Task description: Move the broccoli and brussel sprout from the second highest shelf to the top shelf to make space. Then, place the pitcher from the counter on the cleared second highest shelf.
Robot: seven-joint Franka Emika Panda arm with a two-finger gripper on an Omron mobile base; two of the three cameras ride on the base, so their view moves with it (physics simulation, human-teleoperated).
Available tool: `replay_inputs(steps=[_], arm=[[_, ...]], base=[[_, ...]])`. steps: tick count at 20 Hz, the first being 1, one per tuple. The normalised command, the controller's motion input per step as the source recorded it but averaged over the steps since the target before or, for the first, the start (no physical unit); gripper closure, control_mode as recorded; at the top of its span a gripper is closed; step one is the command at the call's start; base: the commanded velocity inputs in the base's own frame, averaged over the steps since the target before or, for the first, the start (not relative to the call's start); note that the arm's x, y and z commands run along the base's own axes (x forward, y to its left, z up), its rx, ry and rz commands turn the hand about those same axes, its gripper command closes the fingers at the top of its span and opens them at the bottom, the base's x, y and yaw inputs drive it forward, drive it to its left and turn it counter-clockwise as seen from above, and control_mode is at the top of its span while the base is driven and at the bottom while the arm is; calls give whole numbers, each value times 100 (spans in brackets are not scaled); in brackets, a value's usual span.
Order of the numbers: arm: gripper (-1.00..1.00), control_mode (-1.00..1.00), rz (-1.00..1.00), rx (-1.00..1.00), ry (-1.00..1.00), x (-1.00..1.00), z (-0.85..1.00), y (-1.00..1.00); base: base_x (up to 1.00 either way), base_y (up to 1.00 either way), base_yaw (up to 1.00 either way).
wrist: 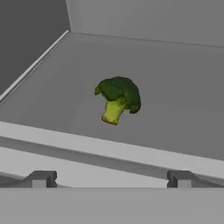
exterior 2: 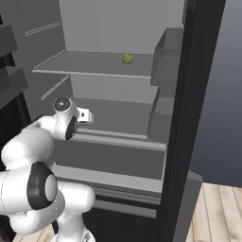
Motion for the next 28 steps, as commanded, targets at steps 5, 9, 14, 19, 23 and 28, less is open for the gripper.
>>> replay_inputs(steps=[5,9,14,19,23,28], arm=[[-100,-100,0,0,5,45,-20,0],[-100,-100,0,0,5,45,-22,0],[-100,-100,0,0,4,43,-25,8],[-100,-100,0,0,2,42,-24,13],[-100,-100,0,0,1,42,-19,6],[-100,-100,0,0,0,40,-18,1]], base=[[0,0,0],[0,0,0],[0,0,0],[0,0,0],[0,0,0],[0,0,0]])
